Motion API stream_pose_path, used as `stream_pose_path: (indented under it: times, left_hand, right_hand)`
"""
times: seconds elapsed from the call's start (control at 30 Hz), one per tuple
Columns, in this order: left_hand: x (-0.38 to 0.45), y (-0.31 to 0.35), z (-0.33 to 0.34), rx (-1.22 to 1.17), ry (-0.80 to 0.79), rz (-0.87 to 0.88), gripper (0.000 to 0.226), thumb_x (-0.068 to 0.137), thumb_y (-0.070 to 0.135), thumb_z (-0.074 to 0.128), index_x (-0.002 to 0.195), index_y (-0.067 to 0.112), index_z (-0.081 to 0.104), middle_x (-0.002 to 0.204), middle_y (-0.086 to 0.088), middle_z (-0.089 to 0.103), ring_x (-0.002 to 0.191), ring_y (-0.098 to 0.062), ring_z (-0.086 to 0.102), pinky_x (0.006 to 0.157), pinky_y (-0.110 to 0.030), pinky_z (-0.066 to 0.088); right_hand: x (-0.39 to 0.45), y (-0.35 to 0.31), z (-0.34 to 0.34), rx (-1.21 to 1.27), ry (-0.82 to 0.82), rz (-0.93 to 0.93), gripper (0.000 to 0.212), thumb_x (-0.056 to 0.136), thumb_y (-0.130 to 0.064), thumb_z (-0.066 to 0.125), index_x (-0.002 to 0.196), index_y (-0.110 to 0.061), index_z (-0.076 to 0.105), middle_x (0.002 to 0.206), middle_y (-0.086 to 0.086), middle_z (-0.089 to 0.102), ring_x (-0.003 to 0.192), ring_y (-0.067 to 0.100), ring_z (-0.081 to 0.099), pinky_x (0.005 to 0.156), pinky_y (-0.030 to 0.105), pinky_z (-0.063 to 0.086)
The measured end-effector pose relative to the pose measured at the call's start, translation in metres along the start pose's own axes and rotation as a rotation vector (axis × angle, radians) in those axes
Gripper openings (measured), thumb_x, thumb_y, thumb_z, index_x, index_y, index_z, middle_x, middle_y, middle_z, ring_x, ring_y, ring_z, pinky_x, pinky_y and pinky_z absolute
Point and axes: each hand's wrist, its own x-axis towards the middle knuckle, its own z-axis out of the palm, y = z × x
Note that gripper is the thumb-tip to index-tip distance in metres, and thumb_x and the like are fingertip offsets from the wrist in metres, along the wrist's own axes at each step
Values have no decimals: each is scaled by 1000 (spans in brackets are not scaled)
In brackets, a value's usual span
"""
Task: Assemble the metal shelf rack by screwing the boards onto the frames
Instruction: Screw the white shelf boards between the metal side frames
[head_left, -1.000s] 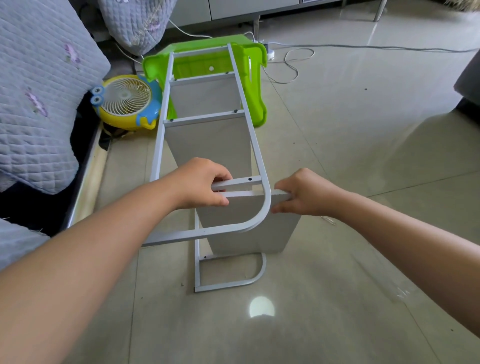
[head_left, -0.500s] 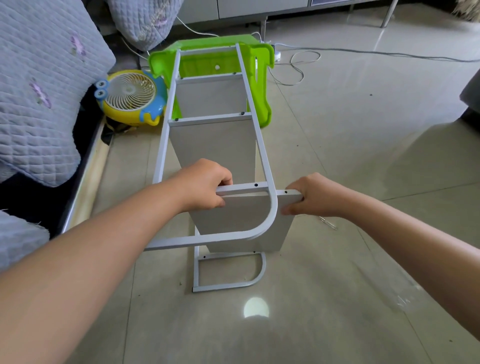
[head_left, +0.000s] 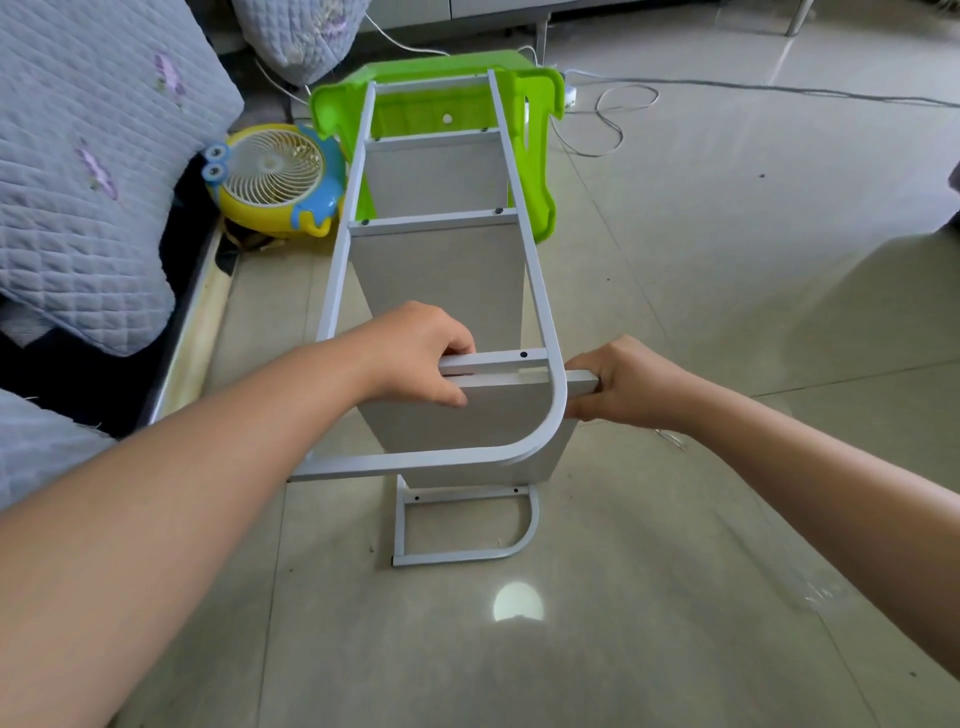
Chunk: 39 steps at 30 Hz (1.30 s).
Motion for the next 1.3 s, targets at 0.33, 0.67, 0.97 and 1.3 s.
stream_pose_path:
  times: [0.33,0.67,0.97,1.3]
  left_hand:
    - [-1,-1,1,5,-17,-7,23,79,21,70,98,9,66,79,2,55,76,-15,48,59,-22,35]
    - [-1,-10,6,-40,48,-48,24,83,23,67,93,2,69,86,-17,66,73,-21,50,69,-31,43]
    - [-3,-11,6,-98,21,-29,25,84,24,66,94,1,70,84,-20,65,68,-18,45,63,-26,33]
    - [-6,-8,4,-9,-30,16,28,84,28,65,90,2,69,68,-12,55,60,-16,40,60,-27,31]
  right_hand:
    - [4,-14,5,3,-14,24,36,78,-14,71,52,-27,50,43,-11,47,38,-2,46,40,5,33]
    - [6,-9,16,-49,62,48,32,80,-21,69,90,9,63,61,6,45,47,13,30,42,14,29]
    - [0,-23,21,12,21,71,19,85,-22,64,72,-8,63,52,-5,40,39,8,36,40,9,31]
    - [3,-21,14,22,-6,24,16,83,-19,67,95,-9,72,53,-14,50,43,-7,47,46,5,36]
